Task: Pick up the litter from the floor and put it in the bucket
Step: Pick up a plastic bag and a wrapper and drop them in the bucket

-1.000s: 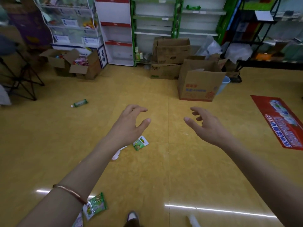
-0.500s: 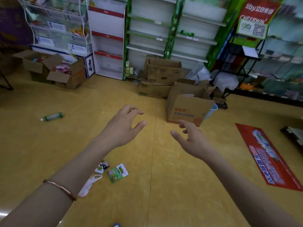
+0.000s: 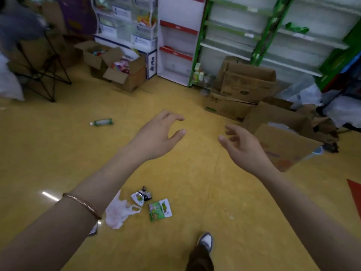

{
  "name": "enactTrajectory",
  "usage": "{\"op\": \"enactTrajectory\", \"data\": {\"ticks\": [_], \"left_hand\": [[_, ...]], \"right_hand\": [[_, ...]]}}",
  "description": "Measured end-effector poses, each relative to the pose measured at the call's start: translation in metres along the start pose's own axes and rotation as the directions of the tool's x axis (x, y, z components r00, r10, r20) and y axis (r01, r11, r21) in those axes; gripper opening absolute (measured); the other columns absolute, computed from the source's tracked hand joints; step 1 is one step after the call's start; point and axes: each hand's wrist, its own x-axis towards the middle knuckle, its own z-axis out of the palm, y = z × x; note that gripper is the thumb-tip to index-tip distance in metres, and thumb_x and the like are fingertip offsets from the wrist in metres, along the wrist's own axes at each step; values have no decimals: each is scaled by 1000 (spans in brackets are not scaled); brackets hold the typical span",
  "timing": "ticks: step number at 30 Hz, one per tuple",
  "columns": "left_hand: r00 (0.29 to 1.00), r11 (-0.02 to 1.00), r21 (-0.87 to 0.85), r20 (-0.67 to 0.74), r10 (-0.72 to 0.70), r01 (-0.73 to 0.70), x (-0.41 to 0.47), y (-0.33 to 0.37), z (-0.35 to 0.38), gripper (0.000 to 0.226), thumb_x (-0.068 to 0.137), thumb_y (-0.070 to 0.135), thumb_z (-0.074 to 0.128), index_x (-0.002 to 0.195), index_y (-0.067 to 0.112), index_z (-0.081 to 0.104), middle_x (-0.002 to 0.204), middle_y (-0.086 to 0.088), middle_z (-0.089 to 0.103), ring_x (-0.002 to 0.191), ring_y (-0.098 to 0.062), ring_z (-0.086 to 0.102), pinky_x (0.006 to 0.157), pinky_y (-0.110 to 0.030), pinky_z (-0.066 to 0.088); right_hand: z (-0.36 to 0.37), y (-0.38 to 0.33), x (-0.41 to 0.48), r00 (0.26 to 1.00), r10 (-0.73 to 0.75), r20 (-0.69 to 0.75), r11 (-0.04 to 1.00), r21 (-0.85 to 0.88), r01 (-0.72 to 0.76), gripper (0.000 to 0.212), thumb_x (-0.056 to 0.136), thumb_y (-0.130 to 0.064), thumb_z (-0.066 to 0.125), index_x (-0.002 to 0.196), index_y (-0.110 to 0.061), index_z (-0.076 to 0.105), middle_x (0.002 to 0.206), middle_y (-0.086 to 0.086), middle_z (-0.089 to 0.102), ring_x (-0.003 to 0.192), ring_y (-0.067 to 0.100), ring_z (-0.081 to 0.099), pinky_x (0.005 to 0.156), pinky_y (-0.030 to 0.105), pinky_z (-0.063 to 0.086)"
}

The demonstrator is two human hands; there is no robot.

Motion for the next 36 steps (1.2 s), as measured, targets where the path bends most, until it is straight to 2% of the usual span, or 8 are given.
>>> {"op": "enactTrajectory", "data": {"ticks": [3,7,11,17,21,28,33,36], "left_hand": [[993,993,41,-32,-114,115,28,-25,5,41,93,44,47,130,27,47,132,8,43,117,-13,48,91,-36,46],[961,965,54,-121,-247,255,66,-43,9,40,93,40,49,130,24,48,131,7,44,118,-11,47,90,-32,44],[889,903,53,-211,-406,426,90,-52,12,40,93,40,50,129,23,49,132,6,44,118,-12,47,95,-33,43],[665,712,8,-365,-652,702,66,-60,8,41,92,43,50,129,26,49,132,5,43,116,-12,48,91,-28,41],[467,550,-67,-448,-762,833,21,-63,5,39,91,41,52,127,25,51,129,4,45,112,-13,50,88,-25,38],[264,419,-158,-570,-778,894,-29,-77,-15,45,92,42,50,133,26,46,134,1,39,103,-15,52,88,-23,37],[197,438,-229,-652,-732,869,-32,-106,-26,48,91,40,53,134,21,42,137,-1,35,111,-19,52,91,-28,41],[202,465,-267,-646,-736,844,-32,-124,-24,49,90,38,55,132,17,39,138,-2,31,112,-20,52,90,-31,44]], "right_hand": [[12,9,63,993,-71,97,997,21,69,71,83,-62,38,139,-19,42,130,0,54,109,13,54,91,37,50],[27,23,142,964,-194,181,980,71,184,61,89,-55,44,139,-19,42,130,0,54,109,14,55,92,37,49],[40,27,217,887,-337,316,941,135,310,58,90,-53,46,139,-21,42,130,-3,53,106,10,54,87,30,47],[88,-14,282,672,-565,479,821,247,515,56,90,-52,49,137,-22,43,128,-2,55,105,13,56,88,33,49],[128,-57,281,487,-661,571,731,346,588,56,90,-49,51,138,-22,42,130,-1,53,110,15,55,90,33,48],[172,-131,278,321,-740,591,625,425,655,56,90,-49,52,138,-23,42,130,-2,52,109,13,54,87,28,45],[194,-167,284,272,-763,586,578,430,694,57,91,-51,49,139,-22,41,129,-5,52,109,10,53,84,24,43],[209,-176,284,261,-756,600,578,425,696,55,92,-50,49,139,-23,41,128,-5,52,109,10,52,85,25,43]]}}
